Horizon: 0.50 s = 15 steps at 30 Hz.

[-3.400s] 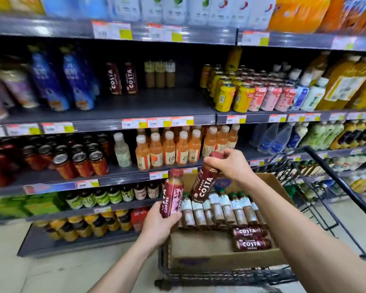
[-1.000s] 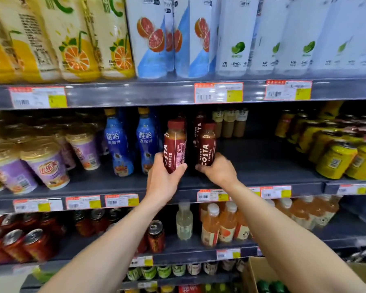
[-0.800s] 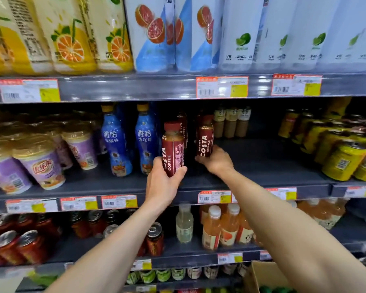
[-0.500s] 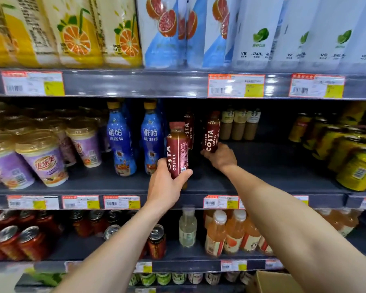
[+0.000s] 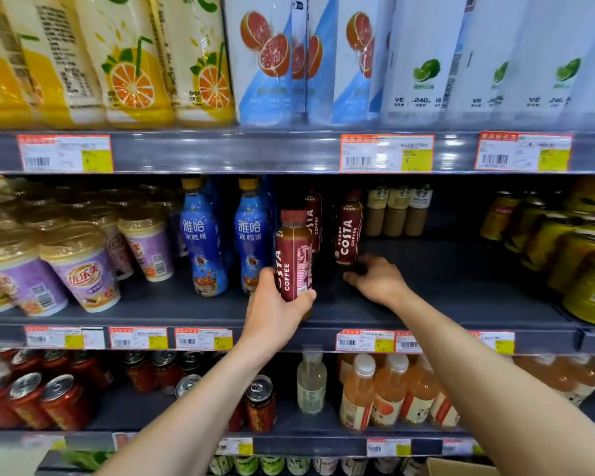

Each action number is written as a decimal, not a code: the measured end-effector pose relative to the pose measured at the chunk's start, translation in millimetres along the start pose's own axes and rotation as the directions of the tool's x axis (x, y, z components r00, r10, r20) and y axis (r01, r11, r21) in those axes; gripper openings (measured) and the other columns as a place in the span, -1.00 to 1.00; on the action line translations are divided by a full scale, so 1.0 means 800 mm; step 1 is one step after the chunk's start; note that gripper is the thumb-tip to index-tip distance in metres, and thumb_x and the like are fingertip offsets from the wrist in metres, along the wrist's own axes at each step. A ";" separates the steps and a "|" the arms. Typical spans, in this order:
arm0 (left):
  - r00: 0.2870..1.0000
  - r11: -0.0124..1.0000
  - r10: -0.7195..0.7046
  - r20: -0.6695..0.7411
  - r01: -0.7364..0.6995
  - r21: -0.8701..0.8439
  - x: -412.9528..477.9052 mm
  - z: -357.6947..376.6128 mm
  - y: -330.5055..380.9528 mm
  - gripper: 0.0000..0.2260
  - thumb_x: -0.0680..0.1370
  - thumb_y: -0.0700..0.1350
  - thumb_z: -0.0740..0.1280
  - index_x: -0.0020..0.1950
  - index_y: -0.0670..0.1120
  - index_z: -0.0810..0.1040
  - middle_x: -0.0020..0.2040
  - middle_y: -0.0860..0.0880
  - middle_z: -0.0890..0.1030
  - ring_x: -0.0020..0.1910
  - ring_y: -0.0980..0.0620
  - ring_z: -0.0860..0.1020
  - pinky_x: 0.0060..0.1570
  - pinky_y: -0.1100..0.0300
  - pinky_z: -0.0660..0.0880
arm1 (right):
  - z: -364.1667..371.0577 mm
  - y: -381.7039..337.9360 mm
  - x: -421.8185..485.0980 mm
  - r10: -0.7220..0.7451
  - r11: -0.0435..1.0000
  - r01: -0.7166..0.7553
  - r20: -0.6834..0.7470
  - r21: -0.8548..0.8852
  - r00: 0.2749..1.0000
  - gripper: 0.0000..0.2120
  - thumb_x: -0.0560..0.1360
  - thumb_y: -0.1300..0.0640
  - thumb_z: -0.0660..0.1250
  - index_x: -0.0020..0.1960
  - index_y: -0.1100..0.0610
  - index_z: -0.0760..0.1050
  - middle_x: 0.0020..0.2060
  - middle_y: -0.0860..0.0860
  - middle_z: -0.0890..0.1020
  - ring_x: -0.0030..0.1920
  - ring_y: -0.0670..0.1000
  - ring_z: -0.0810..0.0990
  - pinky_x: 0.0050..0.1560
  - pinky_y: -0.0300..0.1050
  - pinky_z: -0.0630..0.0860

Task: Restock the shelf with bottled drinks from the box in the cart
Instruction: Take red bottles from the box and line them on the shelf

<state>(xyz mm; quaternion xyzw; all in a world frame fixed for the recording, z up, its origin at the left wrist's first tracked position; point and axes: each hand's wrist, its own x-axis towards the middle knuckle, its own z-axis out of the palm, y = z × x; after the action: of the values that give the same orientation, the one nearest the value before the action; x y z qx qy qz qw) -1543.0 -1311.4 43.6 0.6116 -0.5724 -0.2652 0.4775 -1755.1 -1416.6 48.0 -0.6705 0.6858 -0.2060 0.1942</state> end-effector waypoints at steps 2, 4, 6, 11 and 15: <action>1.000 1.000 -0.002 0.005 0.002 0.021 0.003 0.002 0.000 -0.62 0.41 0.09 0.50 0.10 0.14 0.39 -0.04 0.18 0.61 -0.10 0.29 0.55 -0.25 0.40 0.36 | -0.009 0.011 -0.023 -0.021 0.997 0.025 0.042 -0.079 0.999 -0.41 0.50 -0.26 0.37 0.43 0.01 0.46 0.38 0.05 0.52 0.38 0.14 0.46 0.34 -0.03 0.44; 1.000 0.999 0.015 0.007 -0.016 0.034 0.008 0.005 0.001 -0.62 0.40 0.09 0.50 0.09 0.14 0.39 -0.05 0.17 0.61 -0.11 0.28 0.55 -0.24 0.41 0.37 | -0.018 0.020 -0.049 -0.064 0.993 0.069 0.057 -0.099 0.996 -0.37 0.48 -0.34 0.33 0.40 0.03 0.49 0.36 0.01 0.55 0.36 0.08 0.48 0.32 -0.06 0.44; 0.999 0.997 0.050 0.016 -0.051 0.055 0.015 0.010 0.005 -0.61 0.40 0.09 0.51 0.10 0.12 0.40 -0.08 0.18 0.61 -0.15 0.32 0.55 -0.27 0.46 0.37 | -0.028 0.027 -0.078 -0.123 0.987 0.130 0.082 -0.091 0.989 -0.24 0.41 -0.49 0.24 0.39 0.01 0.51 0.36 -0.04 0.56 0.35 0.02 0.50 0.31 -0.08 0.44; 0.995 0.992 0.086 0.041 -0.089 0.094 0.048 0.044 0.018 -0.56 0.43 0.04 0.51 0.17 0.00 0.37 -0.02 0.07 0.63 -0.10 0.07 0.59 -0.19 0.26 0.47 | -0.024 0.046 -0.130 -0.233 0.895 0.291 0.202 -0.339 0.951 0.13 0.17 -0.70 0.08 0.60 -0.13 0.15 0.59 -0.10 0.17 0.57 -0.02 0.15 0.52 -0.02 0.18; 0.999 0.996 0.041 -0.001 -0.040 0.084 0.077 0.068 0.023 -0.51 0.43 0.03 0.52 0.22 -0.05 0.35 0.09 -0.01 0.62 0.03 -0.04 0.59 -0.07 0.19 0.45 | -0.005 0.059 -0.134 -0.342 0.799 0.340 0.090 -0.495 0.935 -0.06 0.38 -0.47 0.29 0.61 -0.14 0.05 0.61 -0.11 0.11 0.58 -0.03 0.11 0.49 -0.03 0.15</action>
<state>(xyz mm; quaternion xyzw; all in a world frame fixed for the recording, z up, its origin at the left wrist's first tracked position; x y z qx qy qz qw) -1585.8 -1383.0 51.6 0.6197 -0.5946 -0.2304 0.4575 -1794.7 -1308.8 24.8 -0.8094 0.5842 -0.0528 -0.0291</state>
